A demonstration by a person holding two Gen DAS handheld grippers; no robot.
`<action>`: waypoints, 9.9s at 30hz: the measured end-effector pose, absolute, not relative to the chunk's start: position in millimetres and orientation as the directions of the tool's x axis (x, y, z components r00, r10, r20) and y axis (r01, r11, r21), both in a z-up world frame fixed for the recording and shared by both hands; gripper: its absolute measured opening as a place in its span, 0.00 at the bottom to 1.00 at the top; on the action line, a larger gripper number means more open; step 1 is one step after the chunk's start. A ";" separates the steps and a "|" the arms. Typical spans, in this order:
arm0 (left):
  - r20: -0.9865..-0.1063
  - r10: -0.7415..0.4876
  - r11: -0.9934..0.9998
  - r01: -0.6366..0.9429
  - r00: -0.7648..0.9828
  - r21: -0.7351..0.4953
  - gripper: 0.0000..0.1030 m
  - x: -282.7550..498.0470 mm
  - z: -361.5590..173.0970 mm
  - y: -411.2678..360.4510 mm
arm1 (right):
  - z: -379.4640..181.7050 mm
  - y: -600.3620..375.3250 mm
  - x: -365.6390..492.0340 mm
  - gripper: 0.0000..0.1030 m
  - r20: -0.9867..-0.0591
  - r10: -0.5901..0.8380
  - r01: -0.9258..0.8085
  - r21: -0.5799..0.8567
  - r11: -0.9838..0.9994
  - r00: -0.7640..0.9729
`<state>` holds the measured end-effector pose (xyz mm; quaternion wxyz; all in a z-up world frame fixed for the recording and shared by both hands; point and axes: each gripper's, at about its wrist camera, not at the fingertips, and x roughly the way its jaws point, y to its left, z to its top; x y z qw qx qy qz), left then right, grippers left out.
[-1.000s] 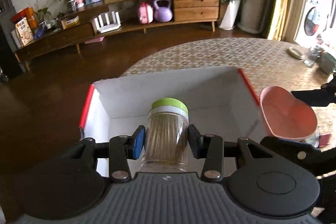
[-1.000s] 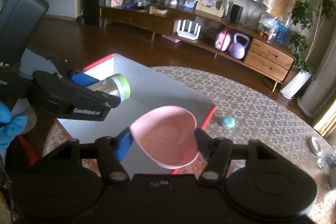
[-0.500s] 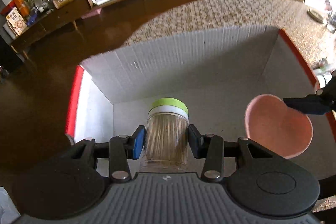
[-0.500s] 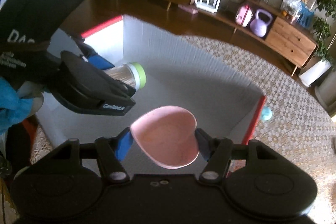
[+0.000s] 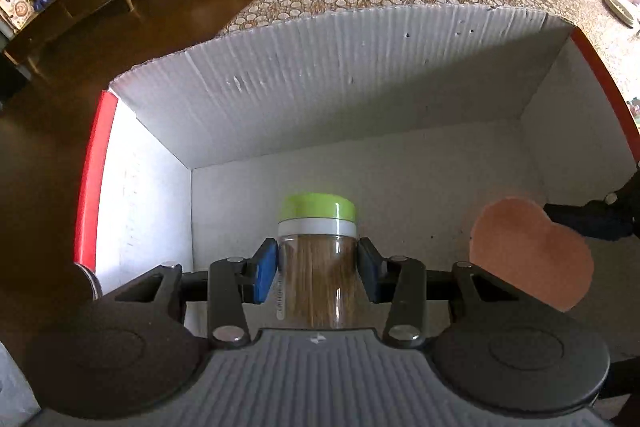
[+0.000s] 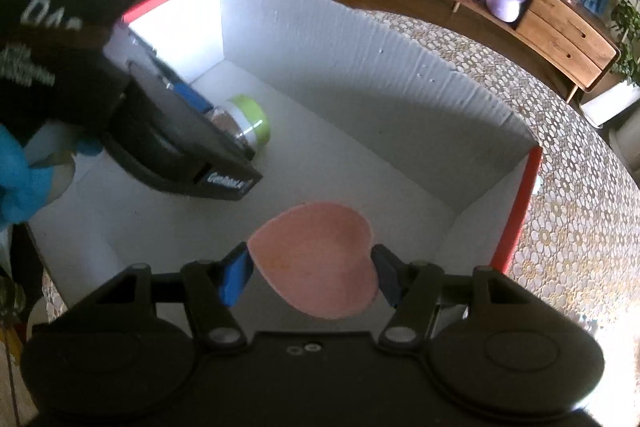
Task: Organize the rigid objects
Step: 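Lower the jar into the box with the left tool while the right tool drops the heart dish, then move both tools back over the scattered items on the table, then grasp the yellow box with the left tool while the right tool grasps the pink binder clip, then carry the yellow box and binder clip over the red box, then release the yellow box with the left tool while the right tool drops the binder clip into the box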
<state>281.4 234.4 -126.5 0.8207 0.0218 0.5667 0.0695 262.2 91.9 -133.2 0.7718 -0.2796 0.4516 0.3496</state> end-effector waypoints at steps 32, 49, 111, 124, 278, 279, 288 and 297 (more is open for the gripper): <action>-0.849 0.137 0.990 -0.095 0.511 0.102 0.50 235.2 -68.4 212.2 | -71.9 37.8 237.3 0.73 -0.787 0.442 -0.759 -0.051 0.649 0.430; -0.775 0.120 0.993 -0.090 0.621 0.082 0.58 177.4 -23.5 178.0 | -27.2 -25.0 200.8 0.84 -0.691 0.560 -0.746 0.043 0.664 0.458; -0.726 -0.038 0.999 0.012 0.687 -0.041 0.79 197.5 -102.1 -27.2 | -124.4 -253.8 204.9 1.00 -0.659 0.480 -0.602 0.051 0.797 0.580; -0.788 0.024 0.991 -0.117 0.616 -0.061 0.79 254.2 -132.5 -49.0 | -155.7 -248.3 231.1 0.97 -0.683 0.453 -0.574 0.061 0.817 0.572; -0.844 0.249 0.962 -0.219 0.475 0.161 0.74 283.1 -107.3 225.9 | -124.1 74.7 259.9 0.55 -0.830 0.364 -0.773 -0.120 0.623 0.422; -0.847 0.248 0.963 -0.218 0.470 0.162 0.74 284.4 -109.1 226.5 | -123.9 75.2 259.3 0.55 -0.831 0.360 -0.773 -0.124 0.623 0.423; -0.848 0.241 0.963 -0.224 0.472 0.150 0.74 287.1 -110.0 228.6 | -124.1 74.7 253.2 0.54 -0.830 0.355 -0.779 -0.144 0.610 0.431; -0.846 0.224 0.964 -0.236 0.484 0.120 0.74 275.7 -105.9 227.3 | -108.0 65.8 248.4 0.60 -0.804 0.401 -0.783 -0.123 0.610 0.439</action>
